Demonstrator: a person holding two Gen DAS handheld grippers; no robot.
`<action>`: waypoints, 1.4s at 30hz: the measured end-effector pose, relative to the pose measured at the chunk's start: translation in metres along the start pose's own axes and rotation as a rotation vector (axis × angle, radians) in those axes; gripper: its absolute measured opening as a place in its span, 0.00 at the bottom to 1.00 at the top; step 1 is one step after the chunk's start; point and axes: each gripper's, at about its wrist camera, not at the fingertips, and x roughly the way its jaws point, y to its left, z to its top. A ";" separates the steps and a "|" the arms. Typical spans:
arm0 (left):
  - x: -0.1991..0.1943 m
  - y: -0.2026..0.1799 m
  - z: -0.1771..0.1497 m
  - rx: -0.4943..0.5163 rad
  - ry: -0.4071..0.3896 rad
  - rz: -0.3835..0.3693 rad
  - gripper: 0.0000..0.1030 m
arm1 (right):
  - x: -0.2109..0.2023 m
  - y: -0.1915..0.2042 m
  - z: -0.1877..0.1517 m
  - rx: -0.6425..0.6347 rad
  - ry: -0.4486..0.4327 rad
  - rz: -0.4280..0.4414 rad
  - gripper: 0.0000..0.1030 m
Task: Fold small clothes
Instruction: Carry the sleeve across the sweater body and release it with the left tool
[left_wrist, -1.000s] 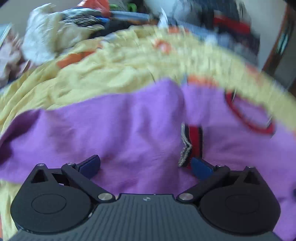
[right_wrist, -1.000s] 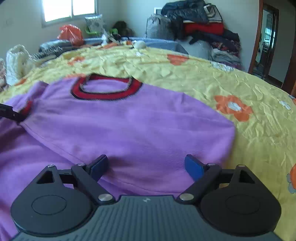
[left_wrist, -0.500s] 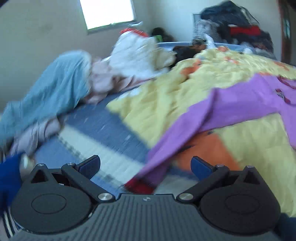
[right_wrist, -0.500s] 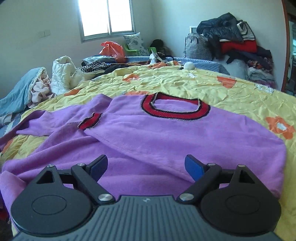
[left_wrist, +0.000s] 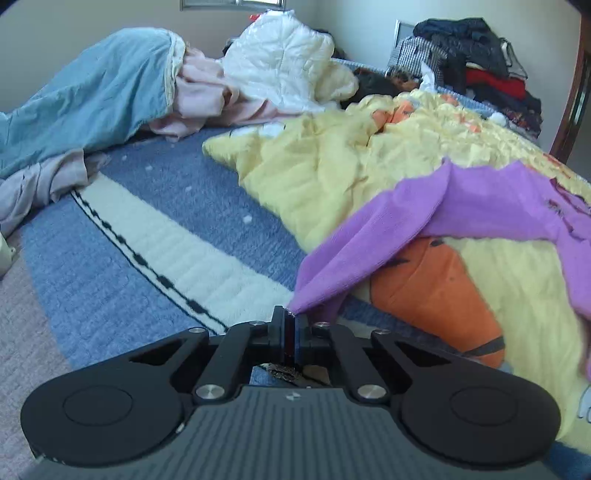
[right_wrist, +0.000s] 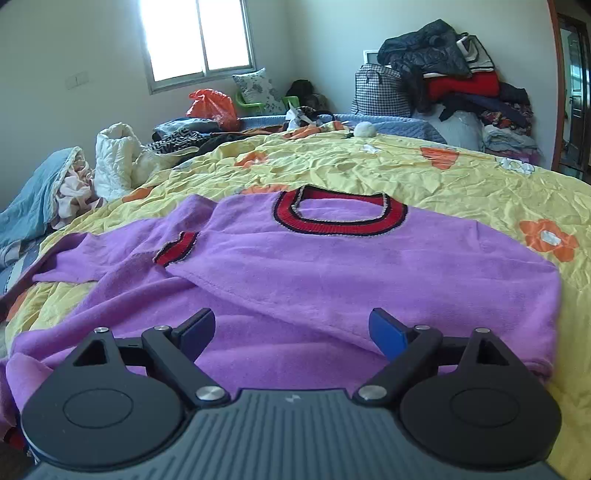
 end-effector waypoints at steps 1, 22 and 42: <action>-0.005 0.002 0.004 -0.026 -0.002 -0.023 0.05 | 0.001 -0.002 0.000 0.008 0.004 0.007 0.88; -0.001 -0.309 0.255 -0.352 0.159 -0.687 0.05 | -0.016 -0.021 -0.013 0.162 -0.031 0.049 0.88; 0.123 -0.649 0.112 0.149 0.580 -0.862 0.05 | -0.050 -0.084 -0.036 0.321 -0.040 -0.066 0.88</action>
